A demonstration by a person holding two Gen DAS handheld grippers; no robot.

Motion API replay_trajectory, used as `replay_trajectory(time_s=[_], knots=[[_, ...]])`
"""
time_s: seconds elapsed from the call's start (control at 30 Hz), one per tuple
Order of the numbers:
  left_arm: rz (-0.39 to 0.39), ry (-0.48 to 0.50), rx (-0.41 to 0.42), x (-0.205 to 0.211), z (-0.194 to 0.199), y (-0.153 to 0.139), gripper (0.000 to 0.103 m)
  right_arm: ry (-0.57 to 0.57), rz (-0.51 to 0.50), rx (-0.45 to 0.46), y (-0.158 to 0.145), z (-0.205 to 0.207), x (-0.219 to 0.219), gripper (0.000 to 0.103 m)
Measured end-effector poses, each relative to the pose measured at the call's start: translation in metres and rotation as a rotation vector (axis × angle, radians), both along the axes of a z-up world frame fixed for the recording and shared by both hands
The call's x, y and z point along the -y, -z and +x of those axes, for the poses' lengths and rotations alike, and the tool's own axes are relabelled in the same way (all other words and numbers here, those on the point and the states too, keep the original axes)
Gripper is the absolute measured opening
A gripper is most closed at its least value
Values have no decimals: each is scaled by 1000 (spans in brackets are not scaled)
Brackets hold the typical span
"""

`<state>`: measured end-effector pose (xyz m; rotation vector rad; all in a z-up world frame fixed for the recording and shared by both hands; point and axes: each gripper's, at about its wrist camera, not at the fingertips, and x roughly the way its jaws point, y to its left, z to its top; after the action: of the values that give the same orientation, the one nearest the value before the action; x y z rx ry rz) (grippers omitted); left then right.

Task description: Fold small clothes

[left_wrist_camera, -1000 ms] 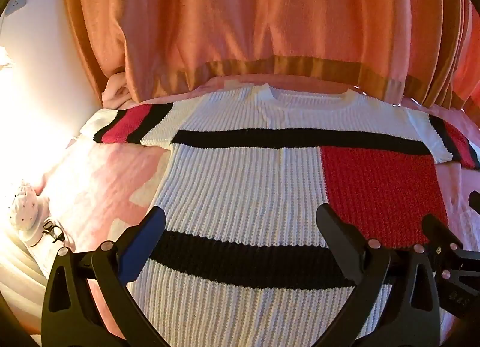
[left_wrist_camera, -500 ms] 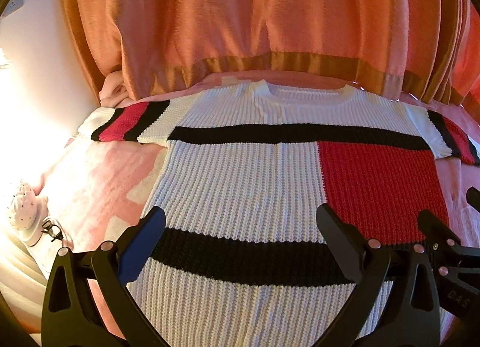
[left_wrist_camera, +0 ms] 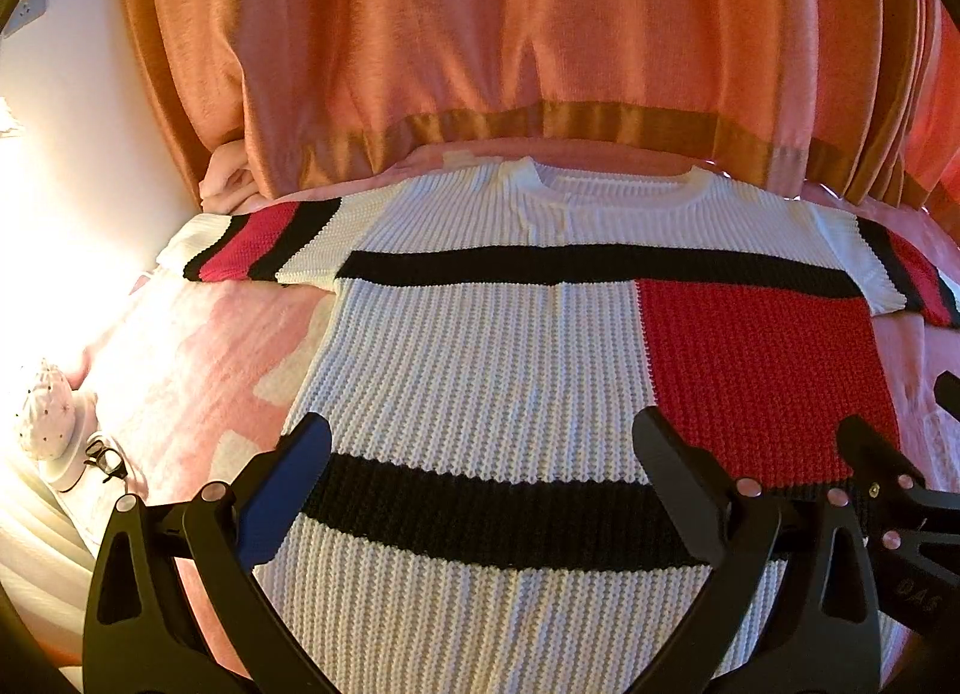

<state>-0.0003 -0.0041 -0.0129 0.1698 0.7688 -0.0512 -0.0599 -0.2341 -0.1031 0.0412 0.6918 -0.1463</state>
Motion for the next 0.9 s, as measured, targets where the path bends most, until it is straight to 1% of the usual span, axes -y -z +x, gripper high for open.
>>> replay_trajectory(time_s=[0.53,0.9], knots=[[-3,-8,-7,-8,-3,1,98,0,-1,-5,2,-1,-4,98],[-1,-10,-14,-4,3,0,98,1,5,-11,2,0,-2,98]])
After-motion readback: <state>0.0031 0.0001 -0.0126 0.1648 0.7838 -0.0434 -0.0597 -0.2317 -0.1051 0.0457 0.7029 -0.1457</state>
